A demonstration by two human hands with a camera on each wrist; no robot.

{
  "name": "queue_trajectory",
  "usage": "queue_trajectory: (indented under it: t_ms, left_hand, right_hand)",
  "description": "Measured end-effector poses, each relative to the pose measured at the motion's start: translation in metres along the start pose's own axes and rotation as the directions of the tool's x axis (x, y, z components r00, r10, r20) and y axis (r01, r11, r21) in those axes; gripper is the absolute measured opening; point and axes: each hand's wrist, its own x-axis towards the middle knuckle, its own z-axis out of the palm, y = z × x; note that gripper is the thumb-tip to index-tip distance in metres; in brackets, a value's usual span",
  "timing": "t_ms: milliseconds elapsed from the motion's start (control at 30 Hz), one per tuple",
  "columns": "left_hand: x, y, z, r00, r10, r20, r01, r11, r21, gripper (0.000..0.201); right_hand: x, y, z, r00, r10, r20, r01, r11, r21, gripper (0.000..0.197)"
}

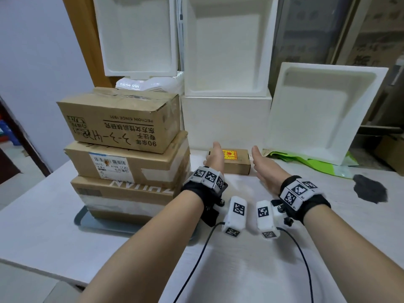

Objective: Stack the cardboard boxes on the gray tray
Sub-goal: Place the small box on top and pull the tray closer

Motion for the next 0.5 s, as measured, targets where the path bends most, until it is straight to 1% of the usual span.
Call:
queue_trajectory:
  t_ms: [33, 67, 100, 133, 167, 200, 267, 367, 400, 433, 500]
  left_hand:
    - [-0.006, 0.001, -0.002, 1.000, -0.019, -0.011, 0.018, 1.000, -0.006, 0.106]
    - [-0.012, 0.003, -0.003, 0.999, -0.031, -0.016, 0.031, 0.999, -0.021, 0.096]
    - [-0.015, 0.005, -0.004, 0.999, -0.036, -0.017, 0.036, 0.998, -0.043, 0.086]
    - [-0.015, 0.006, -0.005, 0.999, -0.038, -0.013, 0.037, 0.998, -0.057, 0.079]
    - [-0.013, 0.005, -0.004, 0.999, -0.040, -0.008, 0.039, 0.997, -0.062, 0.076]
    - [-0.012, 0.005, -0.003, 0.999, -0.041, -0.002, 0.041, 0.997, -0.062, 0.074]
    - [-0.016, 0.006, -0.002, 0.999, -0.048, 0.009, 0.048, 0.996, -0.074, 0.071]
    - [-0.023, 0.011, 0.000, 0.999, -0.015, 0.050, 0.020, 0.996, -0.089, 0.066]
    - [-0.027, 0.013, 0.000, 0.997, -0.012, 0.078, 0.018, 0.997, -0.080, 0.064]
    - [-0.032, 0.013, 0.000, 0.994, -0.011, 0.107, 0.020, 0.997, -0.078, 0.056]
    - [-0.047, 0.017, 0.002, 0.986, -0.008, 0.164, 0.016, 0.999, -0.048, 0.027]
  right_hand:
    - [0.001, 0.000, 0.000, 1.000, 0.003, -0.003, -0.003, 1.000, 0.000, 0.088]
    - [0.001, 0.001, 0.000, 1.000, 0.000, -0.006, 0.000, 1.000, -0.009, 0.088]
    - [0.002, 0.002, 0.002, 1.000, 0.003, -0.010, -0.003, 1.000, -0.023, 0.093]
    - [0.004, 0.004, 0.003, 1.000, 0.005, -0.010, -0.006, 0.999, -0.036, 0.103]
    - [0.007, 0.008, 0.004, 1.000, 0.008, -0.015, -0.009, 0.998, -0.055, 0.110]
    - [0.010, 0.011, 0.004, 1.000, -0.005, -0.024, 0.003, 0.997, -0.077, 0.112]
    - [0.012, 0.015, 0.002, 0.998, -0.022, -0.062, 0.015, 0.993, -0.114, 0.107]
    - [0.010, 0.017, -0.005, 0.993, -0.024, -0.118, 0.011, 0.994, -0.105, 0.121]
    - [0.008, 0.016, -0.010, 0.990, -0.030, -0.138, 0.020, 0.997, -0.075, 0.121]
    - [0.004, 0.013, -0.013, 0.987, -0.045, -0.155, 0.039, 0.998, -0.046, 0.117]
    - [-0.011, 0.001, -0.019, 0.974, -0.098, -0.203, 0.097, 0.995, -0.015, 0.103]
